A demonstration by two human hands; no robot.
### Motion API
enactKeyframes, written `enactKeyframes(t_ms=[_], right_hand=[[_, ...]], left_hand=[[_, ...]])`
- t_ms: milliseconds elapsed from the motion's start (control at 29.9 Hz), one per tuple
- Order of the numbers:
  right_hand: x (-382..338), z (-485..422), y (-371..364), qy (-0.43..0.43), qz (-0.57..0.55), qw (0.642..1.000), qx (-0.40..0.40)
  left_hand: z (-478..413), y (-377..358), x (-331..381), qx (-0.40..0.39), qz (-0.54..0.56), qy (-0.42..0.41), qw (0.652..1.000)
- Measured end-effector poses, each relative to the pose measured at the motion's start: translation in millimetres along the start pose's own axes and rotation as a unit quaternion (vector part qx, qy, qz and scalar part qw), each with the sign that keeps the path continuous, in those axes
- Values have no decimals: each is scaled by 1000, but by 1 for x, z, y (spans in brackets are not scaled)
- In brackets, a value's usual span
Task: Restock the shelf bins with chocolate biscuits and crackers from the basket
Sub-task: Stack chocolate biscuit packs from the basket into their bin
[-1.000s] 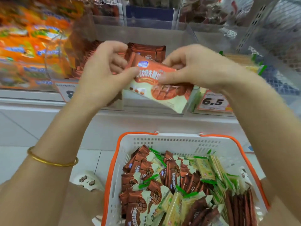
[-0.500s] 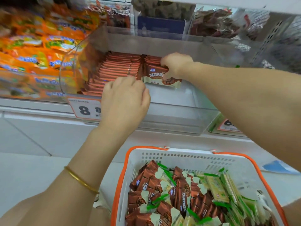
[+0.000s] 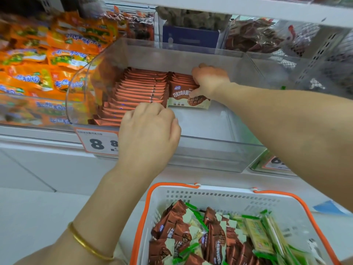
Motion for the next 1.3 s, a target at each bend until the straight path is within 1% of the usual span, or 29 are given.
enactKeyframes(t_ms=[134,234,301,368,434,468,501,535,568,602,635,702,769,802,869,936,1036,1136,1170,1237,1303], right_hand=[[1,1,7,-26,13,1000,11],[-6,13,28,-61,-14,998,30],[-23,33,55,-49,-60,995,65],[-43,71,85,-19,-121,984,128],[-63,127,102,15,-210,962,173],[-72,156,102,33,-261,948,177],[-80,182,92,48,-305,937,163],[-85,203,71,51,-339,931,125],[-89,220,39,42,-363,928,69],[-91,233,3,31,-375,927,3],[-92,244,-38,20,-373,925,-67],[-87,268,-118,3,-331,924,-190],[-80,293,-187,-2,-275,922,-272],[-80,306,-213,2,-262,919,-294],[-85,325,-251,13,-272,909,-314],[-91,335,-275,31,-268,907,-323],[-92,340,-290,24,-253,913,-319],[-94,335,-291,22,-211,937,-278],[-94,333,-290,30,-202,940,-274],[-96,330,-286,59,-221,927,-299],[-91,322,-268,64,-266,911,-309]], left_hand=[[1,1,-1,9,6,-2,1000],[3,10,2,27,41,-17,999],[10,24,9,56,62,-43,996],[25,40,23,90,79,-89,989],[45,45,38,81,119,-130,981],[55,40,44,65,126,-139,980],[66,31,49,46,114,-145,982],[76,18,55,16,88,-151,985],[86,-3,59,-40,58,-155,985],[95,-27,60,-115,26,-151,981],[106,-53,58,-189,-12,-146,971],[125,-94,51,-282,-74,-158,943],[142,-119,48,-352,-113,-187,910],[150,-128,49,-380,-124,-202,894],[161,-140,49,-427,-129,-214,869],[167,-146,50,-450,-134,-216,856],[167,-152,53,-453,-132,-215,855],[164,-154,55,-448,-136,-219,856],[164,-154,56,-449,-137,-217,856],[163,-152,57,-447,-133,-218,857],[161,-150,59,-441,-127,-223,860]])
Point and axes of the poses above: each hand's wrist, its own z-axis away from the middle knuckle, its own y-axis out of the back of the hand, x = y × z, the point moved 9 cm from there along -z, towards the middle knuckle, and after that the axes turned 13 degrees about y, right-handed, at the moved point
